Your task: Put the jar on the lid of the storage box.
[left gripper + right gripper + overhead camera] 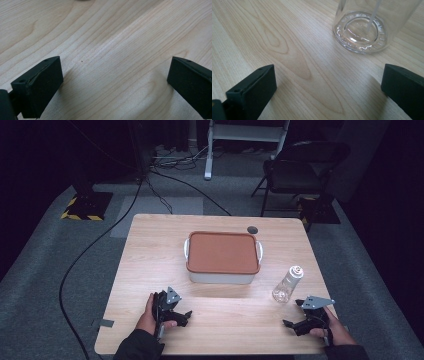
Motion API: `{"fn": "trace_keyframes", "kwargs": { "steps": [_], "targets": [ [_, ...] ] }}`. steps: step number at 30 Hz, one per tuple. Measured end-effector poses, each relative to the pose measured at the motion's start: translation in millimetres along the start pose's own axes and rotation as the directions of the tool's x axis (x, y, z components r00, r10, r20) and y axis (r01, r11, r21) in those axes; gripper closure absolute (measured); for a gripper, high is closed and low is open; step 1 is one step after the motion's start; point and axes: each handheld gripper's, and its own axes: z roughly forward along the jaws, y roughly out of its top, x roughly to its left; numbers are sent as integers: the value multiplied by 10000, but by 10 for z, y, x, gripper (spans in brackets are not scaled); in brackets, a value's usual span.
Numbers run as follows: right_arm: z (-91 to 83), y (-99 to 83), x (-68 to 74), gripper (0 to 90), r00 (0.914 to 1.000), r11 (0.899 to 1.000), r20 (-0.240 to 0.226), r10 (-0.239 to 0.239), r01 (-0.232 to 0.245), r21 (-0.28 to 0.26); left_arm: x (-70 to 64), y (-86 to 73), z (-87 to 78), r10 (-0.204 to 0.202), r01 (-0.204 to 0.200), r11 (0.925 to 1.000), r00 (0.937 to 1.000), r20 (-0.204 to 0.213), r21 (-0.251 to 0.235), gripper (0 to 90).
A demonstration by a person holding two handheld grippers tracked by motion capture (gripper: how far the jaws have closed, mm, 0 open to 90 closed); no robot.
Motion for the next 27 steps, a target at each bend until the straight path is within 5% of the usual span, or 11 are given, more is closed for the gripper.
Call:
{"fn": "trace_keyframes", "kwargs": {
  "steps": [27],
  "targets": [
    [-11, -1, -3, 0, 9999, 9999, 113, 109, -110, 85, -2, -3, -2, -1, 1, 10000, 10000, -16, -15, 3]
  ]
}}
